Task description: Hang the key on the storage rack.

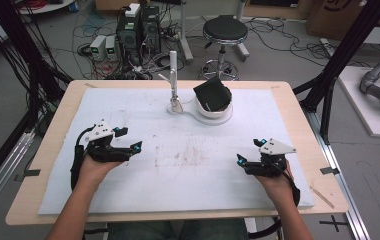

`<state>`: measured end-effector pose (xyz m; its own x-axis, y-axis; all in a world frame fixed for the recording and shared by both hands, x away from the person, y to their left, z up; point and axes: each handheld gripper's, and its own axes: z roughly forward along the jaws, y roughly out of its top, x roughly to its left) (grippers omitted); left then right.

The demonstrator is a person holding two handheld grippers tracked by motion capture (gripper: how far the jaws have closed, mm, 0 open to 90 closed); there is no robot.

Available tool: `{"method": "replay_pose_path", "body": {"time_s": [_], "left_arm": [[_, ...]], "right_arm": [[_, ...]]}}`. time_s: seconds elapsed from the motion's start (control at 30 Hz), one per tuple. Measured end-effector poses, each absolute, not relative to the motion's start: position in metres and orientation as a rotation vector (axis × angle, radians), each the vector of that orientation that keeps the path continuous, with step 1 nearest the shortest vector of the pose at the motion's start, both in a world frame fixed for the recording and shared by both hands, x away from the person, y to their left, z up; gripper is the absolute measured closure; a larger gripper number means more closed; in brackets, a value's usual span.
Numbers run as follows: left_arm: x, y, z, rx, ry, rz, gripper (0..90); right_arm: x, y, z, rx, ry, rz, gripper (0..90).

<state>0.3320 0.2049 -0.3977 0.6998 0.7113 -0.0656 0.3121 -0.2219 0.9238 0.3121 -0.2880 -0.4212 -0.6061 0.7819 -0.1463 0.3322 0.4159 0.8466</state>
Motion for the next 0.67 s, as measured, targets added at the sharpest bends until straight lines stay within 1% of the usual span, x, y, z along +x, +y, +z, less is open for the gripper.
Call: {"method": "replay_pose_path", "body": {"time_s": [0.67], "left_arm": [[0.3330, 0.2089, -0.4001, 1.820, 0.807, 0.434, 21.9]], "right_arm": [[0.3129, -0.2884, -0.4206, 0.948, 2.137, 1.104, 19.7]]}}
